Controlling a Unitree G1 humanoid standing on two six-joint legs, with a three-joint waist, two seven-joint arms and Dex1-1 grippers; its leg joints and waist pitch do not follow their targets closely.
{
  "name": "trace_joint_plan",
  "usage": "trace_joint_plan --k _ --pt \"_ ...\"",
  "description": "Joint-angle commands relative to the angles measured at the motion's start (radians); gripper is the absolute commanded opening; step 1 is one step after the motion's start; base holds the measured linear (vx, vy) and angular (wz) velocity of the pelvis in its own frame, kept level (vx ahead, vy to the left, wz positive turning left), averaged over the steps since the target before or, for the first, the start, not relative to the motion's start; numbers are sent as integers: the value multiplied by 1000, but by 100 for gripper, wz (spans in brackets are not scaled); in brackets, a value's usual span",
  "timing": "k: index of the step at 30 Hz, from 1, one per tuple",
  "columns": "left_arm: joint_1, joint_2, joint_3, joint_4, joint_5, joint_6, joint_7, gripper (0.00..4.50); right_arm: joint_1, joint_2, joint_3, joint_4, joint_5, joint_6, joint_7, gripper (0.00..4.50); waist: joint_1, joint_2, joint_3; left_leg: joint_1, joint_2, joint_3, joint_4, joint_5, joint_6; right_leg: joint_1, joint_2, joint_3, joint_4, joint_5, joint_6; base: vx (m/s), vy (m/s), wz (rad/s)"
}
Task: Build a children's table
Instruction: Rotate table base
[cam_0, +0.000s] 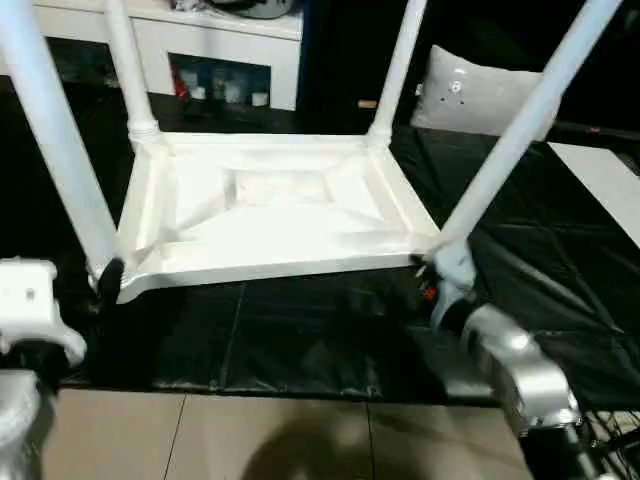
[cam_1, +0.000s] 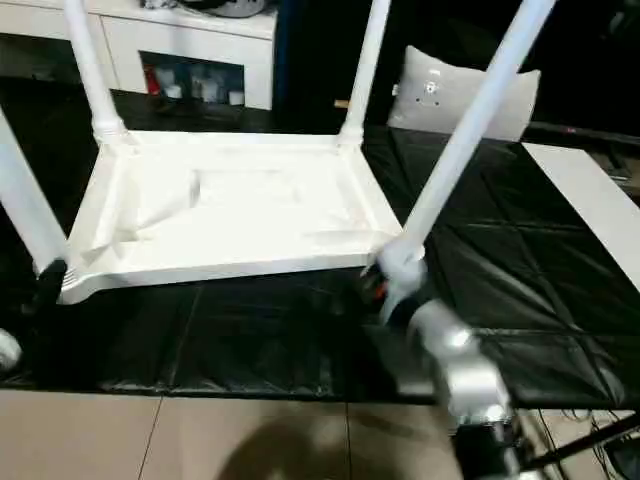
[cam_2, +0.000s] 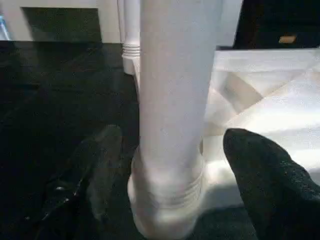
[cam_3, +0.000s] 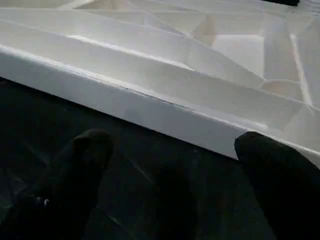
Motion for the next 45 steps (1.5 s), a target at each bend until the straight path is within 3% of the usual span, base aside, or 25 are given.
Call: trace_joint_plan --k 1,2,3,8,9,11,12,13,16,17,19,20,21,23,28,34,40,45 --pt "-34 26 0 43 -12 15 -25 394 13 4 5 -34 -2 18 -7 450 1 25 -42 -3 60 -17 -95 -33 38 36 -78 55 -61 -35 -217 0 0 0" --pt "-54 44 -3 72 -8 10 -36 399 19 9 10 -40 -7 22 -9 450 2 41 -40 -3 61 -19 -97 -35 32 36 -80 55 -59 -32 -218 0 0 0" --pt "-73 55 -5 99 -13 7 -51 399 25 11 17 -46 -12 21 -8 450 0 31 -41 -4 61 -18 -96 -38 29 38 -80 55 -62 -34 -216 0 0 0" --pt "-151 98 -41 204 -91 17 -211 437 35 12 41 -47 -30 44 -17 450 3 34 -42 0 60 -16 -98 -23 11 38 -82 56 -59 -16 -232 0 0 0" --pt "-165 113 -91 221 -95 27 -281 444 24 14 36 -23 -48 59 -43 450 2 28 -41 -1 63 -15 -99 -26 8 38 -83 56 -58 -17 -235 0 0 0" --pt "-181 116 -140 235 -99 39 -336 444 12 16 33 3 -66 78 -71 450 4 30 -42 6 60 -11 -98 -29 2 33 -82 56 -60 -41 -232 0 0 0" --pt "-190 114 -163 241 -103 47 -357 444 6 16 31 17 -73 89 -83 450 6 22 -42 8 62 -10 -98 -27 1 32 -82 56 -61 -41 -232 0 0 0" --pt "-199 108 -182 247 -102 44 -370 444 0 16 30 32 -78 99 -92 450 14 26 -43 14 63 -6 -96 -25 -1 28 -83 56 -59 -26 -239 0 0 0" --pt "-245 86 -284 280 -91 31 -446 444 -51 32 15 148 -105 106 -155 450 24 24 -42 12 61 -1 -100 -43 -13 28 -83 56 -60 -59 -232 0 0 0" --pt "-250 83 -300 267 -106 48 -466 444 -71 36 10 185 -110 92 -170 450 25 31 -42 6 63 -4 -103 -44 -27 34 -87 56 -58 -64 -225 0 0 0" --pt "-252 77 -317 229 -147 87 -497 444 -110 42 1 252 -110 66 -187 450 23 26 -45 4 63 -3 -102 -47 -43 37 -88 55 -57 -56 -220 0 0 0" --pt "-246 78 -335 187 -182 119 -527 444 -150 48 -10 317 -104 35 -196 450 22 34 -45 5 63 -2 -102 -48 -49 35 -88 56 -55 -47 -219 0 0 0" --pt "-242 80 -346 171 -191 130 -541 444 -166 51 -14 341 -103 24 -200 450 18 28 -48 2 62 0 -100 -43 -50 38 -87 56 -53 -34 -223 0 0 0" --pt "-227 83 -403 104 -216 167 -584 444 -234 64 -13 427 -112 -17 -199 450 16 26 -48 -4 62 2 -99 -36 -38 42 -88 57 -52 -20 -230 0 0 0" --pt "-227 20 -512 42 -215 175 -578 444 -308 97 5 494 -123 -50 -180 450 8 20 -49 -7 65 6 -96 -7 -15 45 -87 60 -56 -32 -228 0 0 0" --pt "-249 -46 -593 8 -202 180 -551 444 -349 125 22 547 -131 -88 -168 450 -8 10 -49 -12 66 5 -94 -21 -12 44 -84 59 -60 -68 -225 0 0 0" --pt "-298 -125 -655 47 -155 152 -522 444 -373 142 24 613 -151 -137 -160 450 -15 11 -51 -15 64 7 -90 5 11 45 -82 59 -56 -27 -237 0 0 0" --pt "-366 -193 -688 115 -130 123 -494 444 -370 149 25 633 -156 -162 -140 450 -13 18 -58 -15 64 8 -85 44 32 46 -80 58 -50 52 -258 0 0 0"
